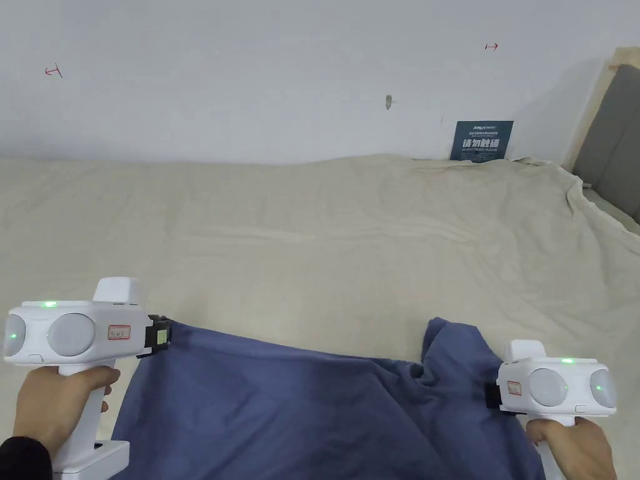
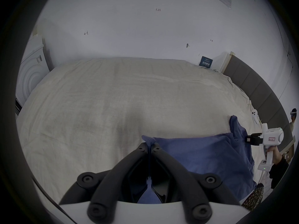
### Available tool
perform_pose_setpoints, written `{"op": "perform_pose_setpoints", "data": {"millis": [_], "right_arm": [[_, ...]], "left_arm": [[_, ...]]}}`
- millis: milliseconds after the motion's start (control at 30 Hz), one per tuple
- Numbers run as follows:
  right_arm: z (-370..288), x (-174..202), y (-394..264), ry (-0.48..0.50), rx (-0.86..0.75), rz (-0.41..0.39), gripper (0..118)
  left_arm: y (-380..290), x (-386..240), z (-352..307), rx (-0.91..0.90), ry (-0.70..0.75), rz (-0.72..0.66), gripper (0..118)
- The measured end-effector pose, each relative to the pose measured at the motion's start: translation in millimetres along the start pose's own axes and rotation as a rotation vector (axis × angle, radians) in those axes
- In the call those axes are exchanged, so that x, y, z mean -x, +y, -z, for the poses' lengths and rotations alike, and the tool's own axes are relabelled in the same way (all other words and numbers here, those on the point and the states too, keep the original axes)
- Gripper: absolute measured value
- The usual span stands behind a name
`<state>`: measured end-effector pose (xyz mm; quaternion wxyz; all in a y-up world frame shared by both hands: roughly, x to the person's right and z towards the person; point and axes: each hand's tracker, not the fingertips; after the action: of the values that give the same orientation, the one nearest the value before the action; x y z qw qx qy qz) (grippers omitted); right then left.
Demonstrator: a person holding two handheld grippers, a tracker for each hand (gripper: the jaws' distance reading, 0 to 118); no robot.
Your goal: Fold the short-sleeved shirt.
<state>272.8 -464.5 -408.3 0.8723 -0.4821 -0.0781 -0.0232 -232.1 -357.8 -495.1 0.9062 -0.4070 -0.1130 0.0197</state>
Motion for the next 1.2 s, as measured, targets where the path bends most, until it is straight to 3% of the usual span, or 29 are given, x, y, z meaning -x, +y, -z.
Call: {"op": "perform_pose_setpoints", "data": {"millis": [367,633,900,1200], "right_arm": [[-153.3,-23.8,36.5,0.176,-0.382,0.100,2],[-250.1,-26.3,90.6,0.247,-0.614,0.082,2],[-328.0,-23.5,158.4,0.234,-0.817,0.055,2],[-374.2,-28.7,233.3,0.203,-0.979,0.033,2]], "left_arm": [[16.8,8.2,-61.5,-0.092,0.051,-0.009,0],[70.2,25.4,-144.6,-0.245,0.104,-0.029,0],[148.2,24.5,-233.9,-0.456,0.133,-0.027,0],[205.0,13.1,-270.8,-0.567,0.166,0.001,0]]}}
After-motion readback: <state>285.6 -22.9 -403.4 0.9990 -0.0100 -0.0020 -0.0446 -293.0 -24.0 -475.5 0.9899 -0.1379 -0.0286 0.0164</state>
